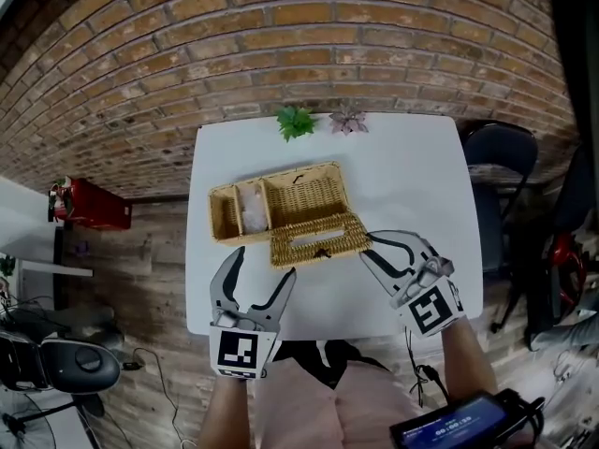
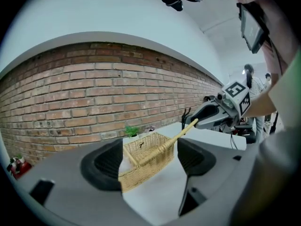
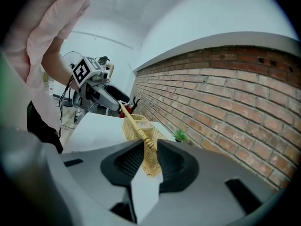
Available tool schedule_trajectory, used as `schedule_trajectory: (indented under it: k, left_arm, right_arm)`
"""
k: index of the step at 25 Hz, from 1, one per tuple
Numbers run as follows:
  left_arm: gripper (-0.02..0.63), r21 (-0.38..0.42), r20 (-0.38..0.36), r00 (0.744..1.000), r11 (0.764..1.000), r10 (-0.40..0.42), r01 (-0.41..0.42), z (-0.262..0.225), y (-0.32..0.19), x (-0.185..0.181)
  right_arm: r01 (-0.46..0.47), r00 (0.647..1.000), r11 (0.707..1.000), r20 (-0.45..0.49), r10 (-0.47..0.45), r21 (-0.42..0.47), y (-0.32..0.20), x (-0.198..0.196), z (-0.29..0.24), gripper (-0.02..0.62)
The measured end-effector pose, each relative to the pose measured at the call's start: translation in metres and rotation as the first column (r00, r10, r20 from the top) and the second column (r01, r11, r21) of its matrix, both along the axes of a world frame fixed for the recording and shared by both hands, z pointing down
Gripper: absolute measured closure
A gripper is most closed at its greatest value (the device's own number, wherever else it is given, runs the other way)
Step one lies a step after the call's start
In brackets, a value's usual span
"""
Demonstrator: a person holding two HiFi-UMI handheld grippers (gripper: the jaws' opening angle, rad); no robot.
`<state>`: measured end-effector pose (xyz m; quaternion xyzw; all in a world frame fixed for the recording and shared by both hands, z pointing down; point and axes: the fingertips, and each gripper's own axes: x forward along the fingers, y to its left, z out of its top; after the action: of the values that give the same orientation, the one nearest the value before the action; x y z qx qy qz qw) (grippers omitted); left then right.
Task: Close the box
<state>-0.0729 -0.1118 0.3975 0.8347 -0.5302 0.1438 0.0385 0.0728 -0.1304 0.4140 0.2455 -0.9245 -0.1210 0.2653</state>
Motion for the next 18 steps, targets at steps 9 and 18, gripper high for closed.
schedule_trajectory:
  k: [9,18]
  left_arm:
    - [0.249,0.037,-0.057,0.998,0.999,-0.016,0.018,-0.019,-0.016,-0.001]
    - [0.250,0.021,-0.131,0.986,0.994,-0.100,0.104,-0.023,-0.039,-0.015]
  right_arm:
    - [-0.005,1.000,1.000,0.028,0.004,0.016,-0.027,-0.007,-0.017,0.525]
    - [-0.027,0.994,0.999,0.104,0.031,-0.039,-0.058,-0.014,-0.026,0.525]
